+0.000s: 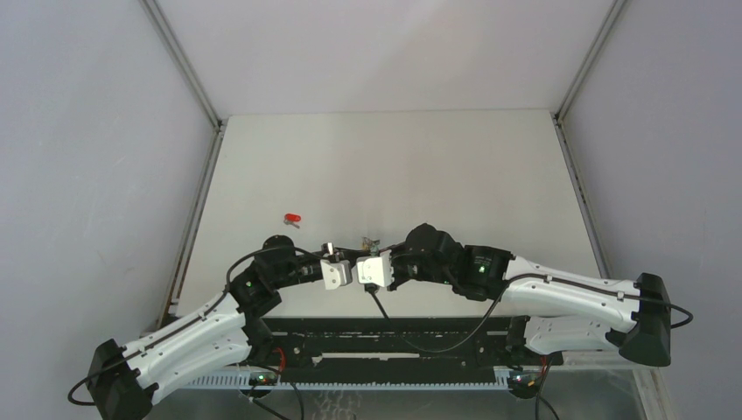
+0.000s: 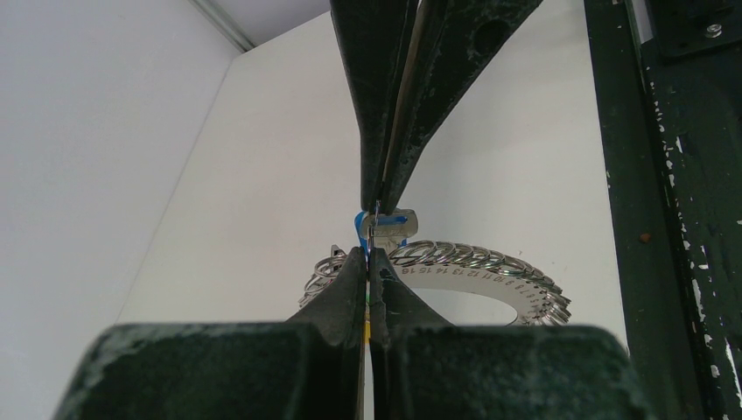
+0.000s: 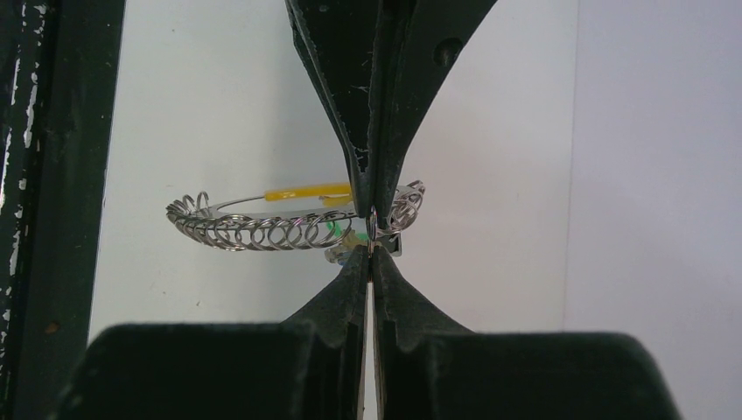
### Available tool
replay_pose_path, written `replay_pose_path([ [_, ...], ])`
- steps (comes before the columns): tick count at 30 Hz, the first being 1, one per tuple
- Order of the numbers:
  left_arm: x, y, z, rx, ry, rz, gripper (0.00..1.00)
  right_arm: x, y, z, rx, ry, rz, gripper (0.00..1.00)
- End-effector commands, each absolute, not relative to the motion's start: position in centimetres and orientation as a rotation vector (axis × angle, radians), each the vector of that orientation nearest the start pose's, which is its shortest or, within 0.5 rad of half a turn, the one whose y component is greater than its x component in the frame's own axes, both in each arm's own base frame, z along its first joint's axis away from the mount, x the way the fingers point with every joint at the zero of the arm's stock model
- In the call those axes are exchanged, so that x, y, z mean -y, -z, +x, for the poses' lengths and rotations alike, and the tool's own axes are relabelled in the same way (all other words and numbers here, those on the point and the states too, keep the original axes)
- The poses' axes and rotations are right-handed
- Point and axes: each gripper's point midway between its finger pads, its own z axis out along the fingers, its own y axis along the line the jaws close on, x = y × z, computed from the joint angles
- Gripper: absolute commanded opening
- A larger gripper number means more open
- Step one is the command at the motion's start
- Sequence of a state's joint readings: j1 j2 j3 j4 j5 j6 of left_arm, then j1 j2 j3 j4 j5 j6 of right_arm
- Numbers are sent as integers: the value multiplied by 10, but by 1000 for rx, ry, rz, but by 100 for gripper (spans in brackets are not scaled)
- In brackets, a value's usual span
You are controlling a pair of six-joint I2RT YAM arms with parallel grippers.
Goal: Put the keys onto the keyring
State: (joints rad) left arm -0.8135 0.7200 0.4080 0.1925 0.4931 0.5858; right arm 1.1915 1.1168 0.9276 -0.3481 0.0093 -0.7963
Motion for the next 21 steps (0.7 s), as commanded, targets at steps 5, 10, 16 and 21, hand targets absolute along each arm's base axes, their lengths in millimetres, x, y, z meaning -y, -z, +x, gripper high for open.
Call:
replay_pose_path([
  [5, 273, -252, 163, -914, 592, 1308, 0, -323, -218, 164, -1170, -236, -1732, 0],
  [10, 273, -252, 164, -918, 588, 1305, 0, -322, -221, 165, -1170, -232, -1723, 0],
  [16, 271, -249, 168, -938, 565, 1301, 0, -320, -225, 162, -1158, -244, -1718, 0],
  [21, 270, -249, 168, -943, 560, 1301, 0, -320, -228, 162, -1152, -241, -1710, 0],
])
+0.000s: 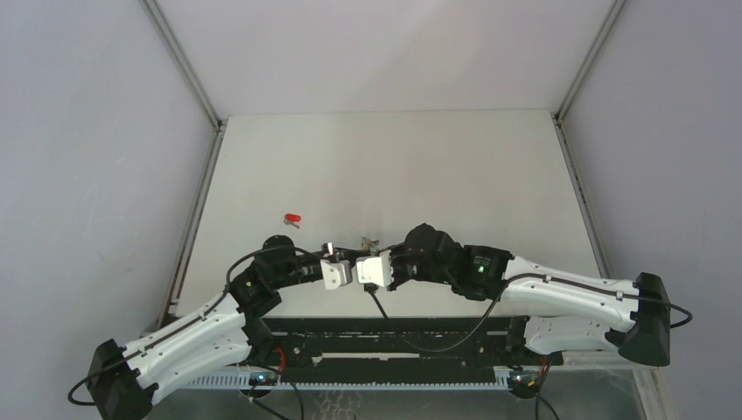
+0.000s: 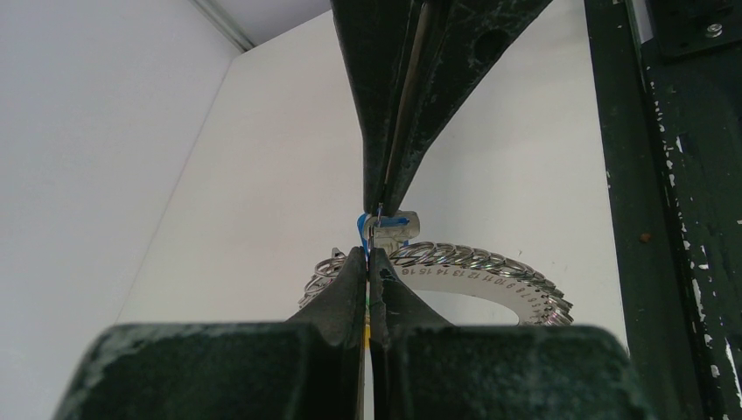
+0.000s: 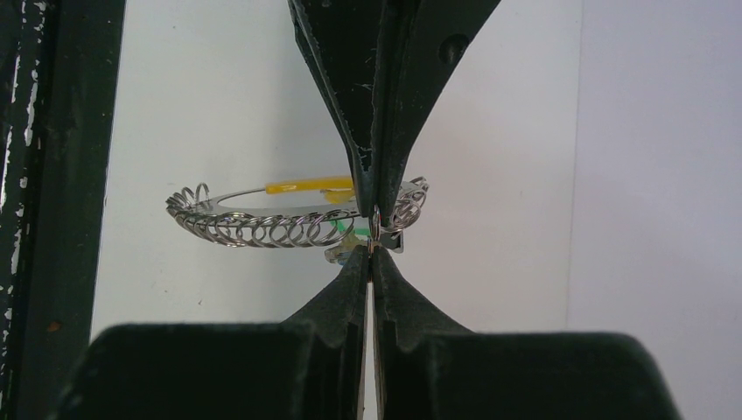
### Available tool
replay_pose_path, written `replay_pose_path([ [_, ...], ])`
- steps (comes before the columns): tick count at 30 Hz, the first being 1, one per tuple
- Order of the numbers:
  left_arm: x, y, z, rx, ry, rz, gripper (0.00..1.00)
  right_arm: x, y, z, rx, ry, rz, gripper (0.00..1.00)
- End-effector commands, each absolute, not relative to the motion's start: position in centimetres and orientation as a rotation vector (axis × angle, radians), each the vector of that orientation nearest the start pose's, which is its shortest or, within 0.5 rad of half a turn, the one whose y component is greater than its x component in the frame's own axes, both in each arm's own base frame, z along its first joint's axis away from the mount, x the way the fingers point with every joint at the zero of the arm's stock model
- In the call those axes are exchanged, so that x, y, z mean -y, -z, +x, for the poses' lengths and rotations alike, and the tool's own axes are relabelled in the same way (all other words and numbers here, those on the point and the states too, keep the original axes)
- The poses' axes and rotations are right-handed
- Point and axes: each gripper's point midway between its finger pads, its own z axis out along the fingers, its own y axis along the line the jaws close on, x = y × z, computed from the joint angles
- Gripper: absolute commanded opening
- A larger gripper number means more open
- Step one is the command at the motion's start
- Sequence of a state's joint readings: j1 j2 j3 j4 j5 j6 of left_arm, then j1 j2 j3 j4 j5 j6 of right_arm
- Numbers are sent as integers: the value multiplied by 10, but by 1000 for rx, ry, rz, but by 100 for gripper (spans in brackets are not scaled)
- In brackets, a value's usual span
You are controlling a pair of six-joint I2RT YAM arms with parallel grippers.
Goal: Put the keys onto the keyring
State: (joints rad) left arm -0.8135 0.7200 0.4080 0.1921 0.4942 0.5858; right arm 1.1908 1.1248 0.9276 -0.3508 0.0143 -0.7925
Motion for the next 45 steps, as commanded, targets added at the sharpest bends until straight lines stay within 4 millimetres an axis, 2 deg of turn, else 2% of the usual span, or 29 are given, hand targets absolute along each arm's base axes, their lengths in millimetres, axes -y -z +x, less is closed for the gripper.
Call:
replay_pose_path([
  [1, 270, -248, 169, -945, 560, 1303, 0, -320, -228, 162, -1152, -241, -1710, 0],
  [15, 272, -246, 168, -947, 566, 1312, 0, -320, -226, 166, -1162, -221, -1703, 0],
  [45, 274, -255, 159, -891, 611, 1311, 0, -324, -220, 164, -1165, -243, -1724, 0],
])
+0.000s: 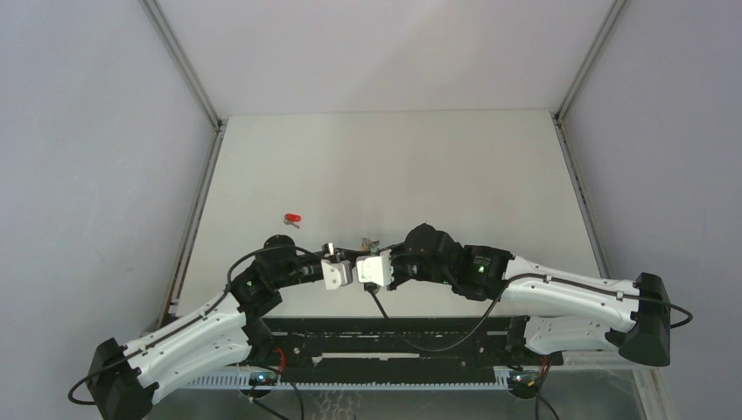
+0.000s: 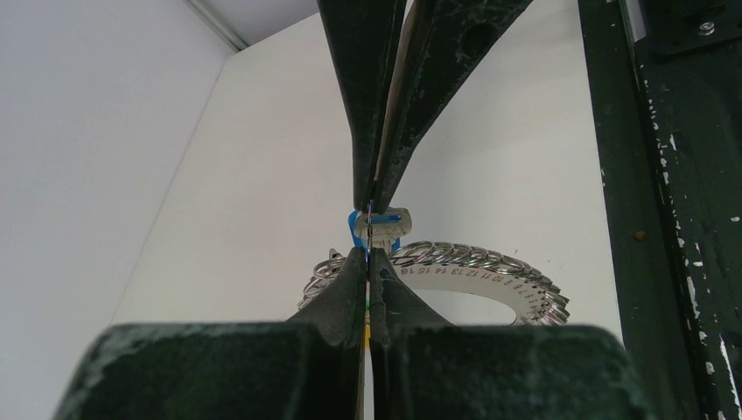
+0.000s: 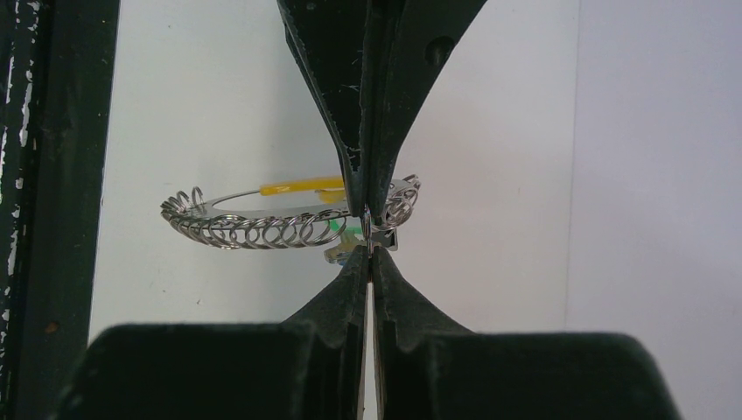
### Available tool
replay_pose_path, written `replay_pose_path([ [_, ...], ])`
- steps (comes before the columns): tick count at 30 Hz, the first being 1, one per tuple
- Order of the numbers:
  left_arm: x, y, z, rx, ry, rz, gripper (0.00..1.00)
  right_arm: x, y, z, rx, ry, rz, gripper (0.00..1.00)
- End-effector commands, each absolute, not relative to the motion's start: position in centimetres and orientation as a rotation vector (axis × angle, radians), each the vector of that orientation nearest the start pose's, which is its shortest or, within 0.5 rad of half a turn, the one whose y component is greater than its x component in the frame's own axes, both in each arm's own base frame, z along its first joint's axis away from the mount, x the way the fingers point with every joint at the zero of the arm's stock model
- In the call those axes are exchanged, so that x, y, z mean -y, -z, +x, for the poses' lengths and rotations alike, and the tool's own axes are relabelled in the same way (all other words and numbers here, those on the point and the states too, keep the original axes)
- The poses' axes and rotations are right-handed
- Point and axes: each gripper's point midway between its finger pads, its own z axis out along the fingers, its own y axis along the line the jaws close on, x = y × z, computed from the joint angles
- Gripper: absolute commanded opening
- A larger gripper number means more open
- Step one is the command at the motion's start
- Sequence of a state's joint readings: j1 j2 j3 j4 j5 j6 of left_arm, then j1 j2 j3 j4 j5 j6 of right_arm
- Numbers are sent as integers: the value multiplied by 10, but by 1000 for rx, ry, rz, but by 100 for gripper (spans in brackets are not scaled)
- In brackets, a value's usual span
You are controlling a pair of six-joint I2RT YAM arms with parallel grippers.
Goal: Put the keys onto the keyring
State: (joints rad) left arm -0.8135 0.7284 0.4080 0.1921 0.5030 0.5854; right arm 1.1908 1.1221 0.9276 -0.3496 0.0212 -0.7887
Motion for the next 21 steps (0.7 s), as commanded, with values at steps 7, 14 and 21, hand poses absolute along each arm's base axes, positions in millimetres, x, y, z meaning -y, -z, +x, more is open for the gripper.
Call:
replay_pose_path([
  [7, 277, -257, 154, -870, 644, 1318, 0, -327, -222, 162, -1150, -259, -1724, 0],
  [14, 280, -257, 152, -859, 659, 1324, 0, -329, -220, 156, -1128, -290, -1749, 0],
  [21, 279, -256, 151, -860, 658, 1329, 0, -330, -218, 146, -1093, -339, -1795, 0],
])
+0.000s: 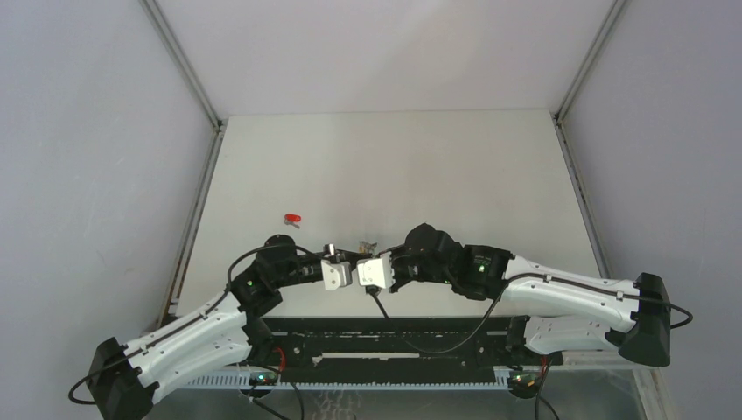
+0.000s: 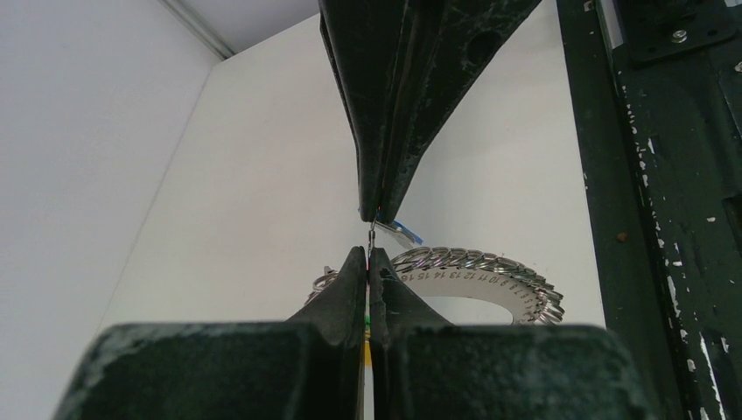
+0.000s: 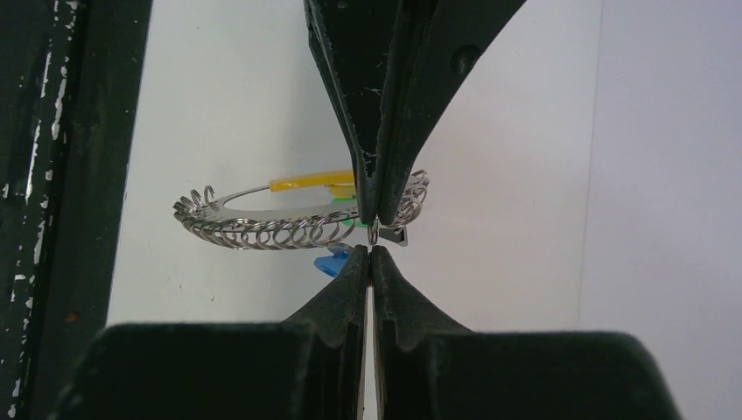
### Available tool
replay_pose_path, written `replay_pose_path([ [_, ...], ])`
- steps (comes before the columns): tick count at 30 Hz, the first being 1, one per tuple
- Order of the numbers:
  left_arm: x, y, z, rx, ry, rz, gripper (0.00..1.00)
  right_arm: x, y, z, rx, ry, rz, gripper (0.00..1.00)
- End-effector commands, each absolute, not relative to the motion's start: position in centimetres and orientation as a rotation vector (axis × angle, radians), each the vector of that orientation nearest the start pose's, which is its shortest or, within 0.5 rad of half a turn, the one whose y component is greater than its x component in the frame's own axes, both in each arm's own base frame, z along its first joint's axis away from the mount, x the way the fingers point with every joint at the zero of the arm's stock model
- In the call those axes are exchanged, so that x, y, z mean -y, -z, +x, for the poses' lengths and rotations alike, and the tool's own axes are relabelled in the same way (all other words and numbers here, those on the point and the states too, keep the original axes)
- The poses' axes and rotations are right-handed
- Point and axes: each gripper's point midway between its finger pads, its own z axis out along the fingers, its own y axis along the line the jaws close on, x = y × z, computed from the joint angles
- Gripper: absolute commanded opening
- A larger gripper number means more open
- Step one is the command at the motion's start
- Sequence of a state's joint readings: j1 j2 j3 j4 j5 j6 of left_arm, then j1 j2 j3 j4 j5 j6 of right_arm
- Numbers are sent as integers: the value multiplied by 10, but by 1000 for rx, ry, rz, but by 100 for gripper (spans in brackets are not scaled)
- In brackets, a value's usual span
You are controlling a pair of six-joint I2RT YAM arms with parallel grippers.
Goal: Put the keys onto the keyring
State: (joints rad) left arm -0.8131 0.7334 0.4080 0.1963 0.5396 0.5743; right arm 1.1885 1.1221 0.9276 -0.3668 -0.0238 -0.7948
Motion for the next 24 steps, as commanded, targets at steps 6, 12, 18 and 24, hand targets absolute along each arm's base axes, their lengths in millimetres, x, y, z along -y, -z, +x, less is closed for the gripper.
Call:
replay_pose_path([
  [6, 279, -255, 147, -853, 671, 1348, 0, -329, -216, 145, -1097, -339, -1803, 0],
  [12, 280, -256, 145, -839, 681, 1350, 0, -329, -217, 147, -1099, -333, -1794, 0],
  [18, 278, -261, 148, -836, 678, 1298, 0, -330, -218, 148, -1121, -356, -1772, 0],
  [24, 277, -262, 149, -832, 700, 1270, 0, -330, -224, 150, -1114, -405, -1729, 0],
])
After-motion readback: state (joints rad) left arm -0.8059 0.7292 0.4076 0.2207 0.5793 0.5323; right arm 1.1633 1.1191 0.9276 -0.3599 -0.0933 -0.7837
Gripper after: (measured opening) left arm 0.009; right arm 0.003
